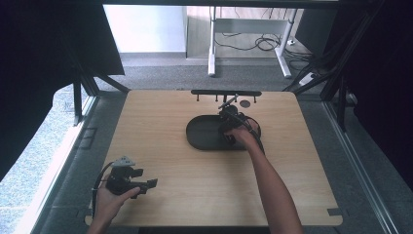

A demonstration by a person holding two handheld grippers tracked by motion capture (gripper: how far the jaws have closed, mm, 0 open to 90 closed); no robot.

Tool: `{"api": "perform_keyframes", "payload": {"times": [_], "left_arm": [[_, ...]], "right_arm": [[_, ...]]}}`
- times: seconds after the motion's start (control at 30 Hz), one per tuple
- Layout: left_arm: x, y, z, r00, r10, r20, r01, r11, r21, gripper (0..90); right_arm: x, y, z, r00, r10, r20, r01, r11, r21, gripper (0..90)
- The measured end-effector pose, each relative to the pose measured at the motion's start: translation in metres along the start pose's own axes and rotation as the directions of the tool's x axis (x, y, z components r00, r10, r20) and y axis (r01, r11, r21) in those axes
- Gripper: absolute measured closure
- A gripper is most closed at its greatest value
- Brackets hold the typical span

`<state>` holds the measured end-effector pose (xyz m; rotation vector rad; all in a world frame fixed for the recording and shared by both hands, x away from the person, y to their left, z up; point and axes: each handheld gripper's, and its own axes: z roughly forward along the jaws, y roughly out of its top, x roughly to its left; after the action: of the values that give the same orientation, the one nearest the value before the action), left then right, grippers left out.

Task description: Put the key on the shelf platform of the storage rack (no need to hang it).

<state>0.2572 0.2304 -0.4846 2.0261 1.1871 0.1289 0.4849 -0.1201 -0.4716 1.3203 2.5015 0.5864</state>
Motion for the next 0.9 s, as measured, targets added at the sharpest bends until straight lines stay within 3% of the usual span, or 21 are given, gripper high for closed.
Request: {"api": "perform_keyframes", "payload": {"times": [0.47,0.57,0.9], "left_arm": [[-0.001,0.0,0.001,1.0,0.005,0.001,-0.005,1.0,0.005,23.8],[-0.001,0.0,0.001,1.0,0.004,0.002,-0.004,1.0,0.003,23.8],[-0.001,0.0,0.001,1.0,0.003,0.002,-0.003,1.0,0.004,23.8]], "right_arm": [[-0.004,-0.006,0.013,1.0,0.003,0.006,-0.003,1.0,-0.004,50.5],[-0.003,-0.008,0.014,0.9997,0.021,0.008,-0.021,0.9996,0.016,50.5],[-0.005,-0.013,0.027,0.9998,0.009,0.02,-0.01,0.9987,0.051,50.5]]}}
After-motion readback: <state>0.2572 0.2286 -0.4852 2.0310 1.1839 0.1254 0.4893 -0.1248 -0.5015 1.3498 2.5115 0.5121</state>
